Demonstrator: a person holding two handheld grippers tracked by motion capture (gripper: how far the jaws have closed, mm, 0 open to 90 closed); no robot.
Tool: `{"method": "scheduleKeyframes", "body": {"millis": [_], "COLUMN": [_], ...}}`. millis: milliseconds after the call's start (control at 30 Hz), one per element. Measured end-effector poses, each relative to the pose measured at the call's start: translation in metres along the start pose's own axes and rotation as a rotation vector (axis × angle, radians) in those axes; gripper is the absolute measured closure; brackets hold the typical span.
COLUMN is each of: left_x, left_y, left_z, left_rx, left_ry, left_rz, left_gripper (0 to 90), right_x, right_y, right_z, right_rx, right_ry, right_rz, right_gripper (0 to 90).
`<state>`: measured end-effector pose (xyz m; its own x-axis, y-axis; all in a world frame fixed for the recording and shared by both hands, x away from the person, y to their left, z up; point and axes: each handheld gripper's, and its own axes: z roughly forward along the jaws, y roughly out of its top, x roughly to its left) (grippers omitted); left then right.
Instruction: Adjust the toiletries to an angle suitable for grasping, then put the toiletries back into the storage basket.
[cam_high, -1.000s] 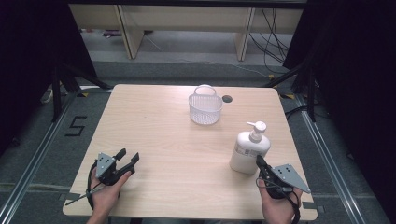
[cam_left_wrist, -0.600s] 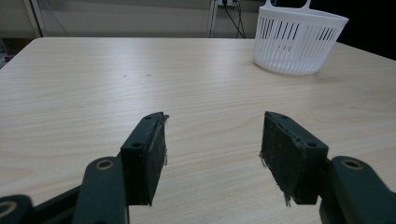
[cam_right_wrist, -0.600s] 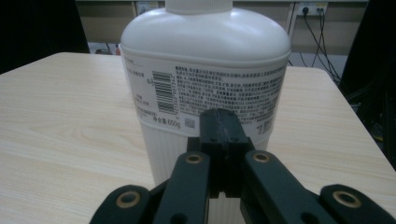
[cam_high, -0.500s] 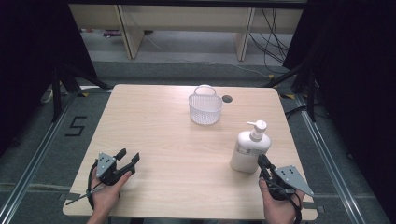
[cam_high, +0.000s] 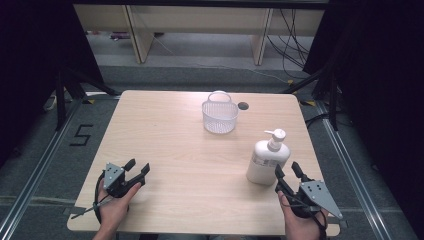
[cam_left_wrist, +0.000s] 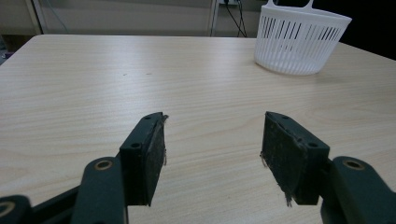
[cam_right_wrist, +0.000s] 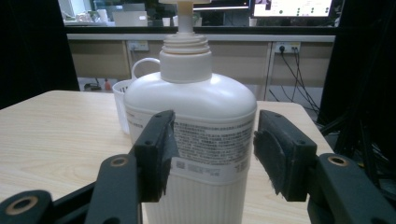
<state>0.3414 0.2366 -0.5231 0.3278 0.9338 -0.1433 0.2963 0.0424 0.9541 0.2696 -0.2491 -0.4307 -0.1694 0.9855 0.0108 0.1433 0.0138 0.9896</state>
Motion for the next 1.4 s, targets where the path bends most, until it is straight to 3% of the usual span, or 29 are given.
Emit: {"method": "scheduleKeyframes", "body": {"millis": [67, 167, 400, 467, 500, 633, 800, 867, 1000, 1133, 1367, 1400], "left_x": [0.000, 0.000, -0.001, -0.002, -0.002, -0.002, -0.004, -0.004, -0.004, -0.003, -0.003, -0.003], "left_y": [0.000, 0.000, 0.000, 0.000, 0.000, 0.000, 0.000, 0.000, 0.000, 0.000, 0.000, 0.000], "left_z": [0.000, 0.000, 0.000, 0.000, 0.000, 0.000, 0.000, 0.000, 0.000, 0.000, 0.000, 0.000], "left_rx": [-0.001, -0.001, -0.006, -0.005, -0.006, -0.003, -0.006, -0.003, 0.000, -0.001, -0.001, 0.001], "left_ry": [0.000, -0.001, 0.002, 0.001, -0.001, 0.004, 0.004, 0.006, 0.008, 0.008, 0.005, 0.006], "left_rz": [-0.001, 0.001, 0.014, 0.014, 0.017, 0.023, 0.033, 0.033, 0.027, 0.021, 0.022, 0.024], "left_gripper": [38.9, 38.8, 38.8, 38.7, 38.7, 38.6, 38.3, 38.2, 38.2, 38.1, 38.0, 38.1], "right_x": [-0.001, 0.000, 0.004, 0.005, 0.007, 0.011, 0.016, 0.019, 0.021, 0.024, 0.024, 0.025], "right_y": [0.000, 0.001, 0.006, 0.007, 0.008, 0.016, 0.025, 0.027, 0.032, 0.038, 0.044, 0.046], "right_z": [0.000, 0.000, 0.005, 0.005, 0.004, 0.005, 0.014, 0.017, 0.023, 0.033, 0.041, 0.042], "right_rx": [-0.004, 0.016, 0.000, -0.021, -0.004, -0.034, -0.054, -0.047, -0.055, -0.039, -0.045, -0.043], "right_ry": [0.000, -0.001, 0.009, 0.012, 0.015, 0.002, -0.006, -0.006, -0.007, -0.006, -0.012, -0.011], "right_rz": [-0.014, 0.016, -0.011, -0.012, 0.012, 0.008, -0.027, -0.012, -0.030, -0.006, -0.026, -0.005], "right_gripper": [47.0, 47.2, 47.5, 47.5, 47.5, 49.4, 52.0, 53.3, 54.6, 55.0, 55.4, 55.4]}}
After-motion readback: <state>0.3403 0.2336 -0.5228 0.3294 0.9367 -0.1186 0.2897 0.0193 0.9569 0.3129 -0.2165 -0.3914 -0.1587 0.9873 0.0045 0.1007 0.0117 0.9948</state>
